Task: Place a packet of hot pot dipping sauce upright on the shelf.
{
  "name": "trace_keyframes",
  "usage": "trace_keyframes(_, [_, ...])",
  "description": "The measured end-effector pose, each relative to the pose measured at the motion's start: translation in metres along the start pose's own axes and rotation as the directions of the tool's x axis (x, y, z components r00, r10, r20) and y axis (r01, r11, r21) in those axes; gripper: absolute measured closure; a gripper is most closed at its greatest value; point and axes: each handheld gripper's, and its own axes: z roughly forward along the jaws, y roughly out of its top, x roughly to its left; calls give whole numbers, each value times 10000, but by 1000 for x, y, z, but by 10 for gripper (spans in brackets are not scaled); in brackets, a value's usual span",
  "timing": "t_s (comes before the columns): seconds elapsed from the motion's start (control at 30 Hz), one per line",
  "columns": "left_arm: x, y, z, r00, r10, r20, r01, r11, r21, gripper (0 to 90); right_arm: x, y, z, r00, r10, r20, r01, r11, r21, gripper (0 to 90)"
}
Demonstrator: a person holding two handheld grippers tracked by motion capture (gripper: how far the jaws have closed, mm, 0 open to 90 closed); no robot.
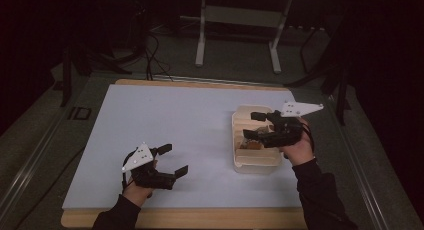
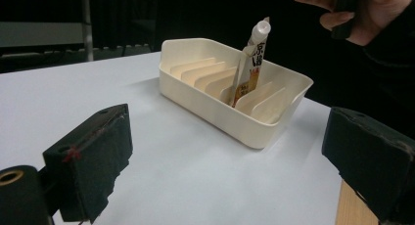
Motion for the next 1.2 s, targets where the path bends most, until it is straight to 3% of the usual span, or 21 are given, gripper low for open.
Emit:
trace_keyframes(0.23, [0,-3,0,9999,104,-77,-103,9998,146,51,18,1,12,9995,125,-274,-135,9993,-352,152])
trace_keyframes(0.47, [1,-4,1,9997,167,-150,-164,9997,197,51,40,-6,25,9993,-128,-358,121,9997,-202,145])
trace_keyframes(0.83, [4,-7,1,9998,62,-192,-57,9997,251,51,69,-31,37,9988,-227,-439,225,9997,-52,146])
trace_keyframes(1.2, [5,-8,-1,9996,68,-270,-61,9996,283,51,84,-57,42,9979,-510,-398,528,9976,456,147])
